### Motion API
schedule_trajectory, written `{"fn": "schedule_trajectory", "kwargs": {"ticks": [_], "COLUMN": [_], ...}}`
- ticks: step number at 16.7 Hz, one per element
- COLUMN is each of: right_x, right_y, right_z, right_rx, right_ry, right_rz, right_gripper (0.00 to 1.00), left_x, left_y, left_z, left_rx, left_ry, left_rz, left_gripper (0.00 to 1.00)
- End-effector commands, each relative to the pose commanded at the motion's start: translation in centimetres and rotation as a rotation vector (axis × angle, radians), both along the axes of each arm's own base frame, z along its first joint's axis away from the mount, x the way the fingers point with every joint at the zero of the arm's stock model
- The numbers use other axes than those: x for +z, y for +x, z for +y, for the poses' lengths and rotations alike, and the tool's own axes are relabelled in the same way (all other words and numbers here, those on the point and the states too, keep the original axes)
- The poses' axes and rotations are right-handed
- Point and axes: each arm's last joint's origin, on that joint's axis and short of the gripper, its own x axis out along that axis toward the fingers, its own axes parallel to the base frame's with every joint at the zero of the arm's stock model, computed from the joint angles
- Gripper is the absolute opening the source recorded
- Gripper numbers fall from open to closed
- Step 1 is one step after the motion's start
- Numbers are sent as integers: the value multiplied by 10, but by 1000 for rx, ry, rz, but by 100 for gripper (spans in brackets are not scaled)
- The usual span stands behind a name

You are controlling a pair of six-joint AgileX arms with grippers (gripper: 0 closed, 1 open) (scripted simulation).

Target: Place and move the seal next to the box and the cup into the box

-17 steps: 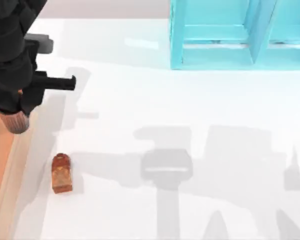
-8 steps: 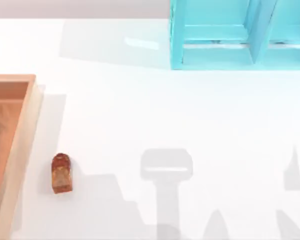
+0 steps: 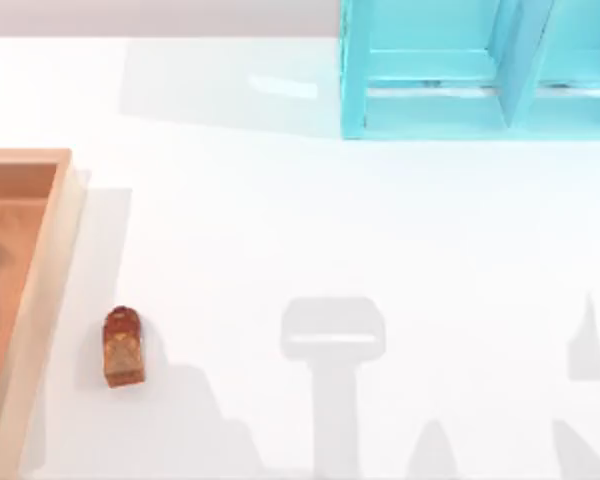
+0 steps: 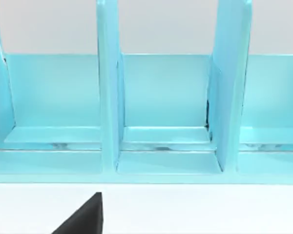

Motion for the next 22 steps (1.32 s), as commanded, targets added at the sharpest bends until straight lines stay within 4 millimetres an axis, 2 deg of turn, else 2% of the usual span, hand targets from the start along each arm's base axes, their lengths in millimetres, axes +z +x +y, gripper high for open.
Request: {"fn": "schedule_trajectory", "kwargs": {"ticks": [3, 11, 16, 22], "right_x": [0, 0, 0, 0], "right_y": [0, 0, 0, 0], "right_z": [0, 0, 0, 0], "right_rx": [0, 0, 0, 0], "right_ry": [0, 0, 0, 0], "right_rz": [0, 0, 0, 0], "right_gripper": [100, 100, 100, 100], "left_x": [-11, -61, -64, -64], "left_y": [1, -2, -3, -3], "left_z": [-1, 4, 5, 5], "left_rx": [-11, 0, 5, 5], "left_ry": [-4, 3, -3, -3], "left_rz": [10, 3, -2, -2], "left_gripper": [0, 0, 0, 45]}}
